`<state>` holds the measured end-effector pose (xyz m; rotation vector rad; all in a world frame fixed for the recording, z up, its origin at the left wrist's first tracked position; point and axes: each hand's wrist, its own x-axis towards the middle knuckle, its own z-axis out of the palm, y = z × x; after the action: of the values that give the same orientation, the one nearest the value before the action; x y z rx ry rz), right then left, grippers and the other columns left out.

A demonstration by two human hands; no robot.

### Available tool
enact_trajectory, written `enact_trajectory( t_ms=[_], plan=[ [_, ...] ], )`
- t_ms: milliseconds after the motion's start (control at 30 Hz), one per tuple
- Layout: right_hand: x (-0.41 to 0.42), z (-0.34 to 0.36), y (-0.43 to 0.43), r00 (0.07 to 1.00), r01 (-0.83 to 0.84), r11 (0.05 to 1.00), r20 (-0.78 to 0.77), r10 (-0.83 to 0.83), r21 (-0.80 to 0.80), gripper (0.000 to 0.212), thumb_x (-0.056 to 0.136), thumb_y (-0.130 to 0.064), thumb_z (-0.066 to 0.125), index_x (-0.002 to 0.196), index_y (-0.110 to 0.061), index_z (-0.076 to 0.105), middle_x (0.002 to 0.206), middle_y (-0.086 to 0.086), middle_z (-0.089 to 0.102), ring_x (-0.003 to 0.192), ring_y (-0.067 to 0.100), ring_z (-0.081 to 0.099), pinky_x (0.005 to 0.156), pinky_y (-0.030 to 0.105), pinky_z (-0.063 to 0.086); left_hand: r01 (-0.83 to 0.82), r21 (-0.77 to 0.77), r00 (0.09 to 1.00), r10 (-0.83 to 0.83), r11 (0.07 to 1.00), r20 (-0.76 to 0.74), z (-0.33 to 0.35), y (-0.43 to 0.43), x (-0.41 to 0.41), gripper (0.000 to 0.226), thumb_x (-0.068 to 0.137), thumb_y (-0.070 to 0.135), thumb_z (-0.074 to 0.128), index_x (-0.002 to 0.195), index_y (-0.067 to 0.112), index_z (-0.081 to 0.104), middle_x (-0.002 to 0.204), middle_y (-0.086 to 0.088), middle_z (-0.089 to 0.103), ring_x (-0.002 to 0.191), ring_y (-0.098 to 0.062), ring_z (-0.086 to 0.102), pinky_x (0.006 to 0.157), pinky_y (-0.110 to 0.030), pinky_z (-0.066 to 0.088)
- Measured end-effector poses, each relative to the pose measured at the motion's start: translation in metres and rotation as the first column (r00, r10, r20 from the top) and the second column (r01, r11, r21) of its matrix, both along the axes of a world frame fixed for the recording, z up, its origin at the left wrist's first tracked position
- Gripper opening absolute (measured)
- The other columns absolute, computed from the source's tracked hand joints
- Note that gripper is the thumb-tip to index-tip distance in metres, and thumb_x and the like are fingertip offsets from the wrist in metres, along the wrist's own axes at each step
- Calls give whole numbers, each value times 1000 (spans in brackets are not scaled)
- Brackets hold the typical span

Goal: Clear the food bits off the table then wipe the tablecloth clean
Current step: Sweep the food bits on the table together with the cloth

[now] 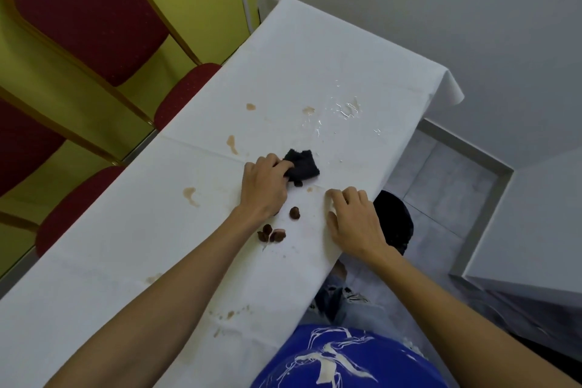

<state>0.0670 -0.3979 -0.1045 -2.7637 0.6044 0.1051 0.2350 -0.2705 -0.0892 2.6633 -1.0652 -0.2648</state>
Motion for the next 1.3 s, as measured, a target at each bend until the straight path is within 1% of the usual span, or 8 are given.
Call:
enact_trajectory(
  t_ms=[133,333,467,767,867,1033,1167,1300],
  plan=[
    [0,-1,1,1000,19,1000,-4,-19,16,30,89,-25,53,117,-16,52,98,3,49,84,22,41,70,37,43,14,-24,997,-16,1000,-80,11,25,-28,33,96,19,50,125,28,63,111,4,59,102,-17,54,89,-29,23],
    [-1,-5,-2,999,31,999,-6,-31,43,36,90,-31,52,122,-18,50,101,3,51,88,23,44,77,39,47,-304,-226,952,285,925,-113,32,55,-17,32,95,20,53,124,26,64,111,2,62,109,-15,53,92,-31,24],
    [-2,-6,-3,999,32,998,-4,-32,53,38,90,-36,52,124,-19,49,102,3,52,89,23,45,80,40,47,-446,-126,894,434,886,-117,14,71,-5,34,96,21,53,129,21,61,114,-6,61,109,-23,54,96,-41,33],
    [-1,-3,-1,1000,18,999,-19,-18,43,39,90,-35,53,125,-17,50,105,5,53,91,24,46,79,40,48,-310,-102,935,284,945,-212,-2,69,-71,32,95,18,54,125,24,64,110,0,58,103,-22,52,87,-32,39],
    [-1,-2,-1,1000,7,999,-23,-7,39,39,90,-35,53,125,-17,50,106,6,53,91,25,46,80,41,47,-380,-137,884,315,915,-345,7,72,-78,33,96,22,54,128,24,62,109,0,58,101,-18,56,85,-29,46],
    [-2,0,0,1000,5,999,-23,-4,36,39,90,-33,53,126,-17,50,107,7,54,92,26,46,80,42,48,-646,-202,743,546,736,-386,25,103,-82,31,96,24,55,126,19,63,109,-4,58,90,-12,54,73,-15,38],
    [-3,2,2,1000,3,999,-30,-2,36,39,91,-33,52,126,-17,49,109,7,53,93,24,45,81,41,47,-771,-150,616,663,619,-425,27,124,-108,36,98,25,53,132,13,57,117,-8,53,90,-13,52,78,-23,41],
    [-2,5,1,998,-9,999,-62,12,44,41,92,-36,50,130,-18,45,113,7,52,96,25,45,85,42,47,-741,-117,624,613,662,-485,17,106,-139,37,97,23,57,132,11,51,127,-8,48,98,-12,50,80,-20,39]
  ],
)
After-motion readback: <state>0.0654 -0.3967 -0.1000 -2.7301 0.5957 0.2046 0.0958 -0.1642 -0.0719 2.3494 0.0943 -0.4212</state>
